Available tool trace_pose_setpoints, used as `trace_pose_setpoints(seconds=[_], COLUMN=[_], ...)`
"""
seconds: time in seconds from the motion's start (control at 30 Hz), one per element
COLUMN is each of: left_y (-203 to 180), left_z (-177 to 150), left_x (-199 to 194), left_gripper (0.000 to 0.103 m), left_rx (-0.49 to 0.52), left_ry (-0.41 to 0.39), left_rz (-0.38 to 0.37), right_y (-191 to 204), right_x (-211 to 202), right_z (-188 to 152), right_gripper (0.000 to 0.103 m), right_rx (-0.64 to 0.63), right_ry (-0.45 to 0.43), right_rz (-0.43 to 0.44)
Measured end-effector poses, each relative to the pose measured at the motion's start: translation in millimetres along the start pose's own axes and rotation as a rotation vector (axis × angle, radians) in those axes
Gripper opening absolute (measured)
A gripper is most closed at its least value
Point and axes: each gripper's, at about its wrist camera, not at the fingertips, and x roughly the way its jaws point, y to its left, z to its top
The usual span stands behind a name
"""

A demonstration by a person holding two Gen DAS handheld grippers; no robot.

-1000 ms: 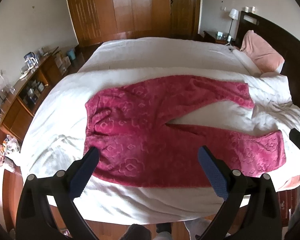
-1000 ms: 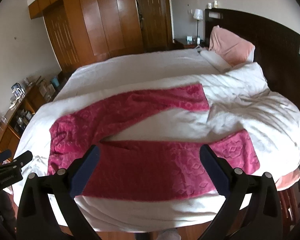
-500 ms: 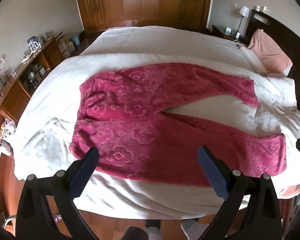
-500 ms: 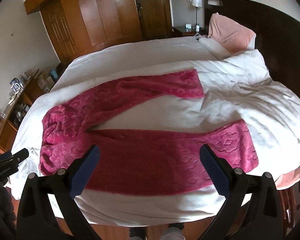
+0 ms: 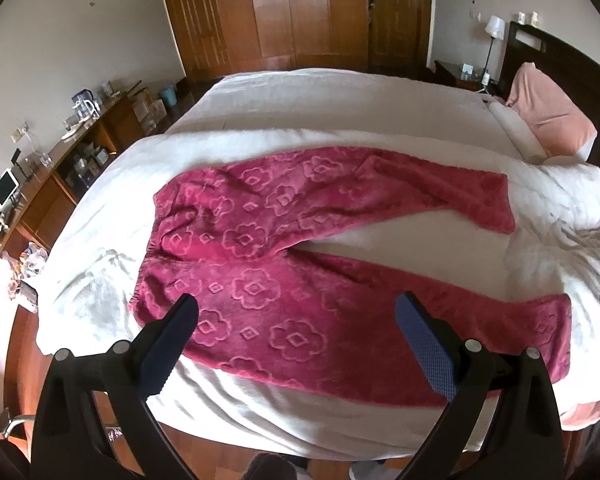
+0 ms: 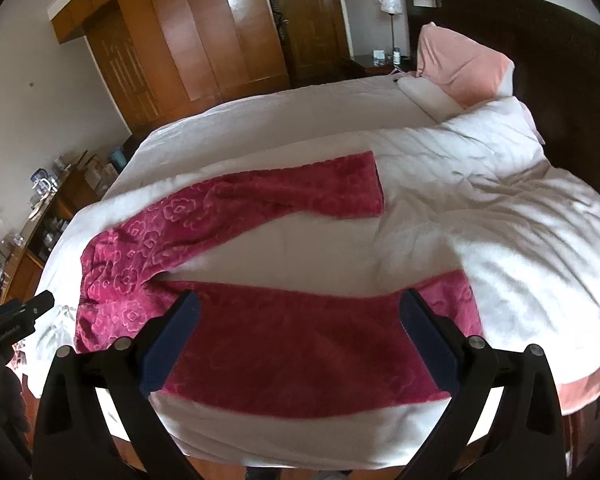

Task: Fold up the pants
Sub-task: 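Grasp the hem of one pant leg with the right gripper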

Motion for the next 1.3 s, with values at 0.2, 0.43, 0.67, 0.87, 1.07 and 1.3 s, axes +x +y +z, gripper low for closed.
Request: trace_pose_setpoints(seconds=[0.2, 0.43, 0.67, 0.87, 1.07, 1.3], left_y=[-20, -42, -64, -86, -100, -87], left_z=[-3, -10, -28, -46, -55, -62], left_x=[-7, -6, 23, 55, 76, 104], left_gripper=[0.098, 0.098, 0.098, 0.098, 0.098, 0.098], left_rx=[-0.008, 0.010, 0.034, 0.094, 0.134, 0.118], left_ry=[-0.002, 0.027, 0.096, 0.162, 0.198, 0.255], left_rz=[0.024, 0.038, -0.019, -0.056, -0.083, -0.033], right_y=[-16, -39, -108, -175, -211, -234], right_x=[5, 15, 43, 69, 116, 196], right_z=[8, 0, -27, -46, -45, -41], right_gripper=[0.101, 0.101, 0.101, 0.101, 0.101, 0.070], right_rx=[-0.019, -0.020, 0.047, 0.094, 0.124, 0.147], right_ry=[0.006, 0.032, 0.085, 0.119, 0.166, 0.276], right_rz=[0.030, 0.023, -0.121, -0.223, -0.182, -0.201])
